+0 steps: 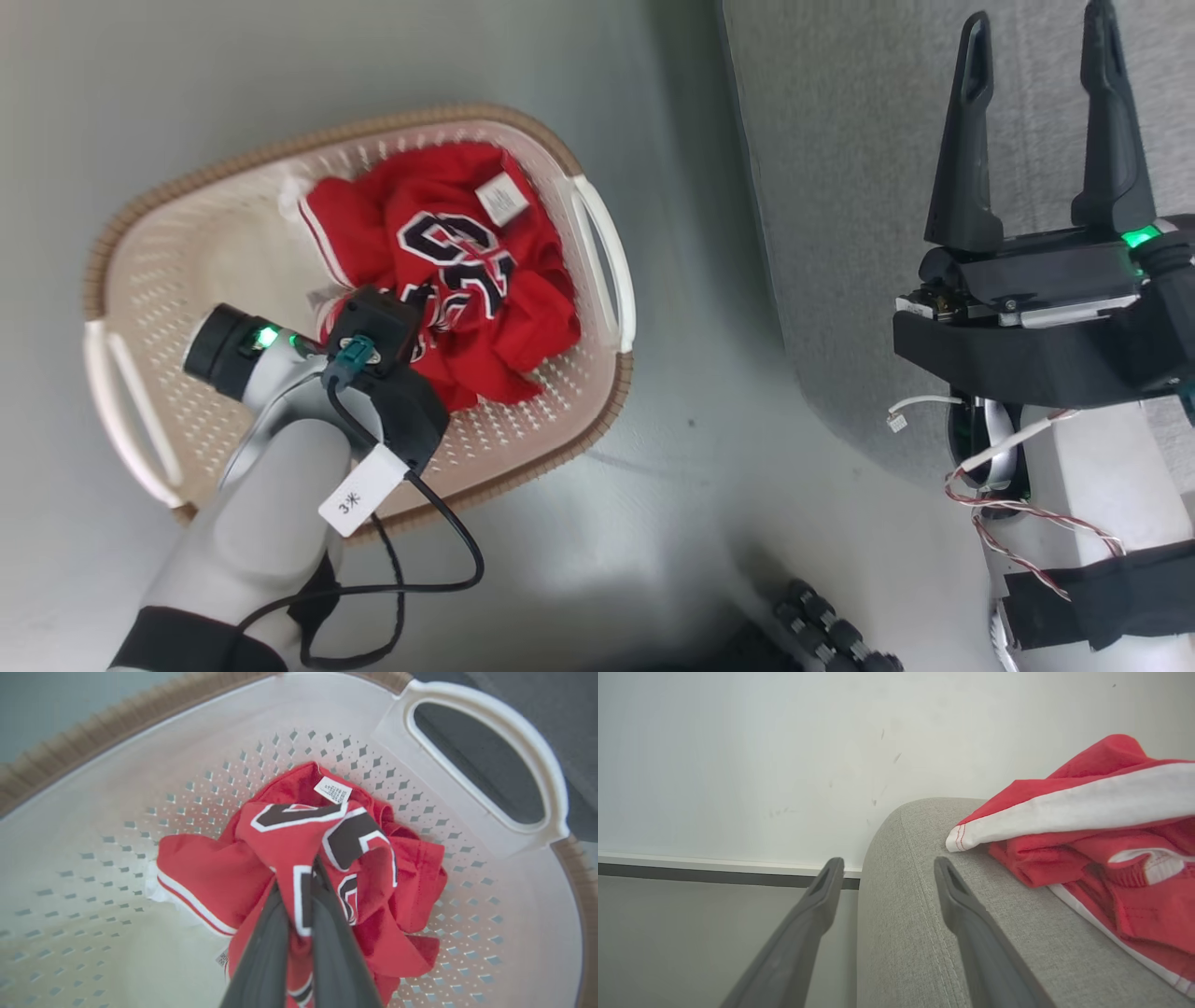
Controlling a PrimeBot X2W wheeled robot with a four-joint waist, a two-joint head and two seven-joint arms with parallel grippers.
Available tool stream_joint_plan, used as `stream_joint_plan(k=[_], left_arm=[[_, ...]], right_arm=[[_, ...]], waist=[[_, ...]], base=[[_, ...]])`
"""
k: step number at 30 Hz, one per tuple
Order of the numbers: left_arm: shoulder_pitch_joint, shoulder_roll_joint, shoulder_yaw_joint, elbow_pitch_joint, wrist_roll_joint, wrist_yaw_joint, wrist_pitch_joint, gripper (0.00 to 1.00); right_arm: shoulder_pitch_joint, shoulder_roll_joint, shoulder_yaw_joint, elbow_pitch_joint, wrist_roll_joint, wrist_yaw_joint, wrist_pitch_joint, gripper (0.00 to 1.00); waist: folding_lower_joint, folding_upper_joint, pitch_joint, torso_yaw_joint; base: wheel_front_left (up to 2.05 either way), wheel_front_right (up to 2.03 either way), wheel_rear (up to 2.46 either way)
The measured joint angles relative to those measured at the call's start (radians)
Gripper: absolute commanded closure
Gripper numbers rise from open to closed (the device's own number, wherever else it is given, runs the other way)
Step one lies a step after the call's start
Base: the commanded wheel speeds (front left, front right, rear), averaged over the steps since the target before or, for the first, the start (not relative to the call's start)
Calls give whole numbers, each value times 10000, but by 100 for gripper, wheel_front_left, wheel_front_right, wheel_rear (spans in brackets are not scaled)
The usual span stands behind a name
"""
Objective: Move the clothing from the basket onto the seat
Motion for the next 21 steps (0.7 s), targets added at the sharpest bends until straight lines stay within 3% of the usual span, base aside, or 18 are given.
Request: stream_joint_plan(k=[21], left_arm=[[-30,-431,125,-834,-573,-433,-395,100]], right_arm=[[680,-700,-940,1453,107,6,0,0]], waist=[[-1,-1,-2816,1272]], base=[[0,0,0]])
